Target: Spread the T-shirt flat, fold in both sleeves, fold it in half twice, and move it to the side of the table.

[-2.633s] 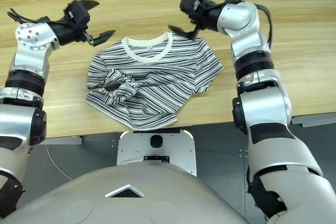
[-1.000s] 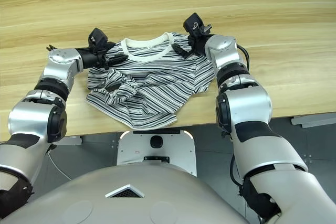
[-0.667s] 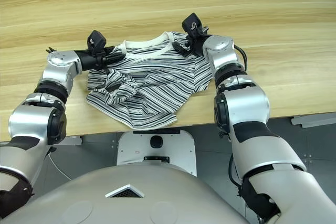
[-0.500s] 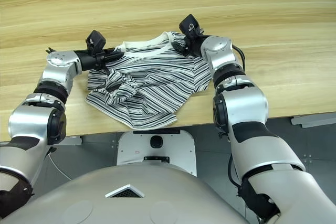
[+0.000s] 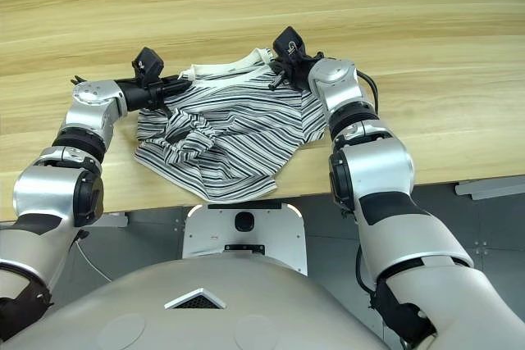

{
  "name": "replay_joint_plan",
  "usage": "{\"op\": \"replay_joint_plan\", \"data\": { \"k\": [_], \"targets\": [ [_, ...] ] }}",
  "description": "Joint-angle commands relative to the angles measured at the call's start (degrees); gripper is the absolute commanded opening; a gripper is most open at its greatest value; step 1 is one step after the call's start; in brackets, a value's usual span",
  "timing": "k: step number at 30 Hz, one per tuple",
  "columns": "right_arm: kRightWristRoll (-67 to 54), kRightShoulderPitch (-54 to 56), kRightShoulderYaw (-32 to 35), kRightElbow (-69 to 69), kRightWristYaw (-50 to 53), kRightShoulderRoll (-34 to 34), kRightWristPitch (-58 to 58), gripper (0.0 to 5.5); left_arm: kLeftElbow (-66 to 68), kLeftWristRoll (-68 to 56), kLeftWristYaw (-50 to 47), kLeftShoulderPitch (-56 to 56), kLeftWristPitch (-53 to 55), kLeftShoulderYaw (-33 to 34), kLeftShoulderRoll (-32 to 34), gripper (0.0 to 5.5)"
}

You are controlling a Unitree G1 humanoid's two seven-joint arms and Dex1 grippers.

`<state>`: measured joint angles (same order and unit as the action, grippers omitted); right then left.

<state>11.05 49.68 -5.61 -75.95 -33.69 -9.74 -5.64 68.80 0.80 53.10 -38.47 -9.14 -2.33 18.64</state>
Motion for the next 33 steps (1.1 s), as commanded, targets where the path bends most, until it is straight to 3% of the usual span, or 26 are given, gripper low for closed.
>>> {"op": "replay_joint_plan", "data": {
  "k": [1,6,10,16,20,24,28,33],
  "targets": [
    [-0.8,-1.8,1.5,-0.4,1.6,-0.4,-1.4,0.14,-0.3,-0.8,-1.6,1.8,0.1,1.8,1.8,0.10],
    [-5.5,-2.9,5.4,6.2,-2.5,-4.1,-12.4,0.14,-8.7,-4.4,-1.5,3.7,-4.1,5.4,3.5,0.10],
    [-9.7,-14.4,4.8,26.0,-11.8,-7.4,-19.7,0.14,-30.1,-8.8,1.1,14.9,-3.7,6.8,5.7,0.10],
    [-16.5,-31.3,3.4,56.2,-22.2,-14.8,-14.0,0.14,-61.5,-11.8,5.5,34.0,1.8,4.1,11.3,0.10],
    [-15.1,-36.1,-2.1,66.1,-27.6,-18.9,-12.2,0.14,-64.7,-4.3,6.3,39.7,0.7,-0.7,17.1,0.10],
    [-6.0,-30.4,-8.8,56.6,-18.1,-11.6,-12.7,0.14,-53.7,3.7,-0.2,36.6,-4.2,-1.4,21.2,0.10],
    [4.7,-23.7,-13.1,40.4,-1.3,-4.4,-14.1,0.14,-40.0,7.4,-14.6,24.0,-8.6,0.4,17.4,0.10],
    [13.1,-16.4,-18.0,22.3,6.8,-4.3,-15.0,0.14,-30.5,14.2,-24.4,14.7,-14.1,-5.4,11.6,0.10]
  ]
}}
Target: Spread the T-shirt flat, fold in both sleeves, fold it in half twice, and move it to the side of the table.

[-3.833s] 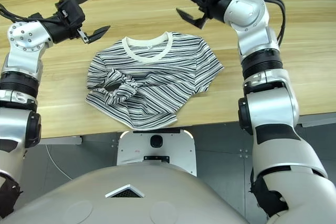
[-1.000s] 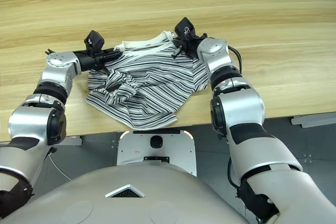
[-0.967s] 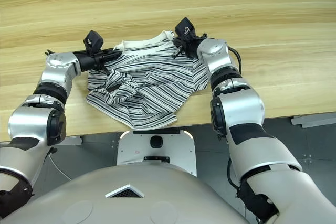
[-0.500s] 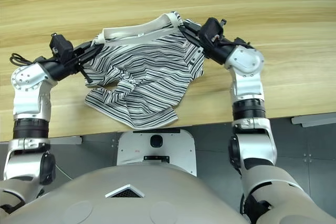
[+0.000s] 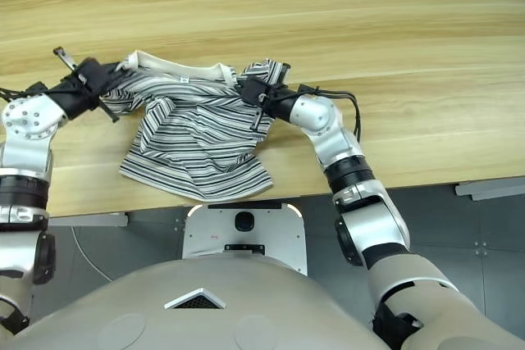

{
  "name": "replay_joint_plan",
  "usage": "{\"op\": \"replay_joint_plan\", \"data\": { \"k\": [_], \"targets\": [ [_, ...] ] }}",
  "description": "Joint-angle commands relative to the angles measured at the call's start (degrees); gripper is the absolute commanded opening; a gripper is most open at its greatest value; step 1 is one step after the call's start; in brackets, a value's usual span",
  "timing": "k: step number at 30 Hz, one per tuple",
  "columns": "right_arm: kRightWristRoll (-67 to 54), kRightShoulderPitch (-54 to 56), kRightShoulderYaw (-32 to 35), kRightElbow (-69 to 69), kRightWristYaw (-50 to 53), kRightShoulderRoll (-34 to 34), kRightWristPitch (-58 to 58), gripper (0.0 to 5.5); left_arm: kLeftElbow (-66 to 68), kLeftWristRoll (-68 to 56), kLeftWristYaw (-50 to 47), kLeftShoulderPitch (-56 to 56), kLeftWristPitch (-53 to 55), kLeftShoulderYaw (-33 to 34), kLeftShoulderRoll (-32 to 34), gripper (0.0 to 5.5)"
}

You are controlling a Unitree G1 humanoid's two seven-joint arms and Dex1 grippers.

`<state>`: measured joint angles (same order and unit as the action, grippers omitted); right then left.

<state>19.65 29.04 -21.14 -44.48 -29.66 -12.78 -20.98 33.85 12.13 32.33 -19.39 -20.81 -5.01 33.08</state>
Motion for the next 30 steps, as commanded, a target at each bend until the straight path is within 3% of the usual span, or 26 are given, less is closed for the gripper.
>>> {"op": "replay_joint_plan", "data": {
  "k": [1,6,13,17,21,25,30],
  "targets": [
    [5.7,5.3,-3.6,-11.8,2.6,-1.6,-0.2,0.14,5.7,3.6,-3.1,-5.4,-2.8,-4.2,-3.8,0.10],
    [8.6,7.5,-8.8,-16.9,-4.0,-2.8,-3.6,0.14,13.5,12.3,2.0,-6.6,-3.3,-15.3,-5.5,0.10],
    [2.6,3.5,-9.1,-8.4,-20.0,-8.1,-5.5,0.14,15.3,16.5,16.1,-4.2,-6.7,-25.5,1.8,0.10],
    [-6.5,-2.5,-8.5,5.4,-35.2,-14.5,-2.3,0.14,2.3,4.2,32.3,2.1,-6.0,-24.8,8.0,0.10],
    [-17.3,-7.1,-7.8,19.7,-50.2,-22.0,5.0,0.14,-18.6,-11.9,45.5,9.9,4.9,-23.5,15.7,0.10],
    [-21.9,-9.3,-7.8,27.4,-55.9,-24.0,11.1,0.14,-32.3,-21.9,50.9,15.0,15.9,-22.8,18.5,0.10],
    [-27.4,-10.3,-5.5,30.0,-56.5,-21.3,15.2,0.14,-35.3,-28.9,51.7,14.7,24.4,-18.5,17.1,0.10]
  ]
}}
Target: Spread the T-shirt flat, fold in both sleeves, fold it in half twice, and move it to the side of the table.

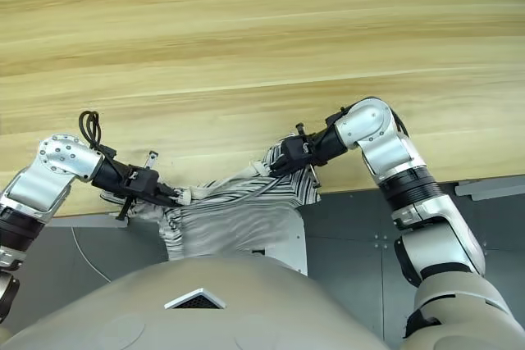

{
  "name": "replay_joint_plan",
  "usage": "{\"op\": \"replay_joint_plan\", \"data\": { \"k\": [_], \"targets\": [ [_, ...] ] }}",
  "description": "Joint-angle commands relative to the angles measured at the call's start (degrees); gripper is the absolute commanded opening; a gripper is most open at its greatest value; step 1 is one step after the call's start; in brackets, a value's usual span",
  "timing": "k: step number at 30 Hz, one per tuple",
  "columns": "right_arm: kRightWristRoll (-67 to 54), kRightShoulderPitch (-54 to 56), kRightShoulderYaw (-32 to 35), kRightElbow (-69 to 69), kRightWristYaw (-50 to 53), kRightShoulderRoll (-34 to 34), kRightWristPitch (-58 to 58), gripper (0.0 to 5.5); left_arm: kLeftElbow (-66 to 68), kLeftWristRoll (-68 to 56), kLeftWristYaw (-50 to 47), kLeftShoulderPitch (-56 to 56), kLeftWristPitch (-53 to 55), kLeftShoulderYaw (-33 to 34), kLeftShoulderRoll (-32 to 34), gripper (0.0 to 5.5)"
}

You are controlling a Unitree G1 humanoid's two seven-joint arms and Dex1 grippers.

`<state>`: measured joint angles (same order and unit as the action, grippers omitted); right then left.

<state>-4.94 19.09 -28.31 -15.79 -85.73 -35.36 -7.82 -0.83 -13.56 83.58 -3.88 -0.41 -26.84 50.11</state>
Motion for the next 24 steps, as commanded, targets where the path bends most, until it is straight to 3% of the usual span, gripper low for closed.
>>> {"op": "replay_joint_plan", "data": {
  "k": [1,6,10,16,24],
  "targets": [
    [-3.9,-0.6,2.4,1.6,0.0,1.7,2.4,0.14,0.0,-3.9,0.0,-1.5,4.7,4.3,-0.4,0.10],
    [-7.7,0.4,7.2,0.2,4.7,6.2,1.5,0.14,11.7,-0.4,-9.1,-8.7,-0.3,10.0,-7.2,0.10],
    [1.1,4.0,9.1,-9.2,18.6,9.1,-5.5,0.14,27.6,8.0,-21.1,-19.0,-7.7,12.6,-11.2,0.10],
    [15.3,12.6,9.3,-27.9,45.7,14.0,-9.0,0.14,52.3,23.3,-38.9,-30.3,-15.1,8.6,-16.9,0.10],
    [26.3,29.7,6.0,-53.8,68.3,24.1,-12.1,0.14,72.9,31.7,-56.6,-37.9,-18.8,6.6,-25.0,0.10]
  ]
}}
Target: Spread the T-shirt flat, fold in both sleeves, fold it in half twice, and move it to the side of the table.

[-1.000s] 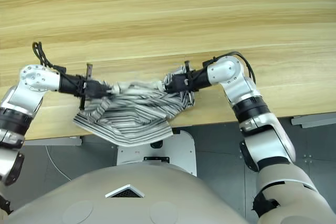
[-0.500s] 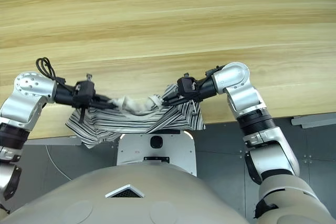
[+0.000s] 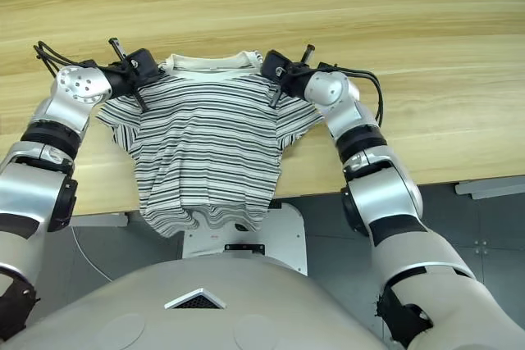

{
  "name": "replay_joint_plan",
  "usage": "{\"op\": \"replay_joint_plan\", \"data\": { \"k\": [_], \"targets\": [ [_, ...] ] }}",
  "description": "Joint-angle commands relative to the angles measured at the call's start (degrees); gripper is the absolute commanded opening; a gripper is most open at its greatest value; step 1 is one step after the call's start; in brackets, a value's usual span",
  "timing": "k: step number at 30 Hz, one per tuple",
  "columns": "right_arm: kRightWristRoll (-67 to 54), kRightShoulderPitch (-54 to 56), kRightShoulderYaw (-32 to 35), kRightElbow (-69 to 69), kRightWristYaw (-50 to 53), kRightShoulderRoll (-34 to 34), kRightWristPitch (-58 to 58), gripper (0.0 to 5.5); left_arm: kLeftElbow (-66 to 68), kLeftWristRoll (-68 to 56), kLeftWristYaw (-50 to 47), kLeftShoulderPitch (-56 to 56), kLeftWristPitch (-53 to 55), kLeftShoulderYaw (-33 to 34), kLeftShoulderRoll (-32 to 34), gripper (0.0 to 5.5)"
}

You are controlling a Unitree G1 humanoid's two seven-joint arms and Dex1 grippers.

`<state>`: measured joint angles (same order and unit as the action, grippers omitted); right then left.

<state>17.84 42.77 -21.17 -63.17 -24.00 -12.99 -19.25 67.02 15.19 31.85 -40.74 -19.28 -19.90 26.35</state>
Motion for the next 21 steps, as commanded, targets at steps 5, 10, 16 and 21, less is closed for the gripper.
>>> {"op": "replay_joint_plan", "data": {
  "k": [5,10,16,21],
  "targets": [
    [8.7,11.1,-3.1,-12.4,16.0,3.5,-0.8,0.14,8.0,6.8,-15.6,-4.8,-2.5,-1.5,-3.4,0.10],
    [15.2,13.5,-6.7,-14.7,24.7,3.7,0.5,0.14,9.5,14.7,-27.2,-9.0,-3.5,-5.7,-4.0,0.10],
    [19.5,15.7,-8.6,-15.6,29.3,3.0,1.9,0.14,10.4,21.5,-38.1,-12.9,-4.2,-9.3,-4.1,0.10],
    [16.5,15.8,-5.1,-15.8,27.5,4.6,4.0,0.40,11.4,21.9,-36.1,-12.7,-3.5,-8.9,-5.6,0.40]
  ]
}}
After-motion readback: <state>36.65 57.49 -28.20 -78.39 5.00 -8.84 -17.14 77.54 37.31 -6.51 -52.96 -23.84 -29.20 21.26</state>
